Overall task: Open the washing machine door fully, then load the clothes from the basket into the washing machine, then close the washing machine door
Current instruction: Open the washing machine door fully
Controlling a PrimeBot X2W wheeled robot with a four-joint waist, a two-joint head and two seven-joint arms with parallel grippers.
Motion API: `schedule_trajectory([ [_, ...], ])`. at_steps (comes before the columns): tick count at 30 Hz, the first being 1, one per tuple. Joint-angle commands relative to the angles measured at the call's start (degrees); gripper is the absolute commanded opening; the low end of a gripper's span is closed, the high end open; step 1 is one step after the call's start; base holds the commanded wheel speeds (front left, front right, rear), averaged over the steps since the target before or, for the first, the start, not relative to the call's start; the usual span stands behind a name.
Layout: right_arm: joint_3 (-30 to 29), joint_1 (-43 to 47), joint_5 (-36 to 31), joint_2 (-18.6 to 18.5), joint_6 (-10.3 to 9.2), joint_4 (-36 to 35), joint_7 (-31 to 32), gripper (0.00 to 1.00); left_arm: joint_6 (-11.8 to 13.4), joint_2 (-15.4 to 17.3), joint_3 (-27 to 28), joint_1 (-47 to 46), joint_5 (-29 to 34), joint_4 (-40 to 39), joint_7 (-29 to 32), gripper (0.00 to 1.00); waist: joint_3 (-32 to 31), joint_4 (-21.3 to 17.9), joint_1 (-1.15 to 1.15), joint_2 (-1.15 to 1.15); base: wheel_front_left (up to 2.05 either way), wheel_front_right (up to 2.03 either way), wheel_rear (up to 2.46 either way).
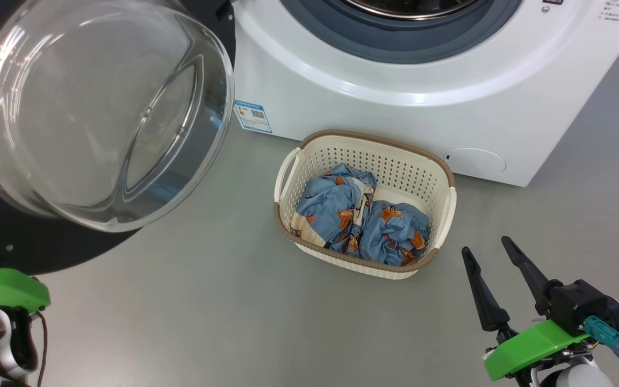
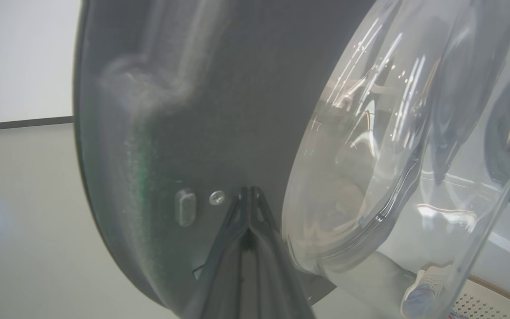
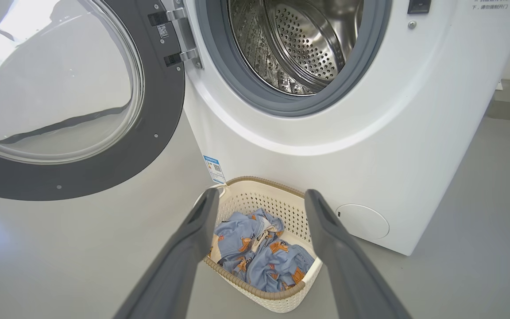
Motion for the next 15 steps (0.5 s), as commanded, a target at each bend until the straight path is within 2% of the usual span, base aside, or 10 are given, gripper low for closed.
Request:
schedule_trajectory([
  [1,1.72,-1.39,-0.18,0.25,0.09,-1.33,-0.4,1.0,-0.17,2.5,3.23,-1.96,1.04,-0.89,-0.53,0.0,-0.21,-0.12,0.0,0.0,0.0,0.0,0.0],
  [7,1.44,-1.27,0.11,0.66,0.09,-0.6,-1.16,1.0,-1.66,0.9,5.58,-0.02,3.72,-4.27,-0.54,0.0,-1.49,-0.82,0.0,0.0,0.0,0.0,0.0],
  [15,-0.02,-0.03,0.42,2.03,0.09,0.07,-2.62,1.0,-3.31,-2.78,6.16,5.54,8.53,-17.49,-0.54,0.0,-4.48,-3.35,0.0,0.0,0.0,0.0,0.0],
])
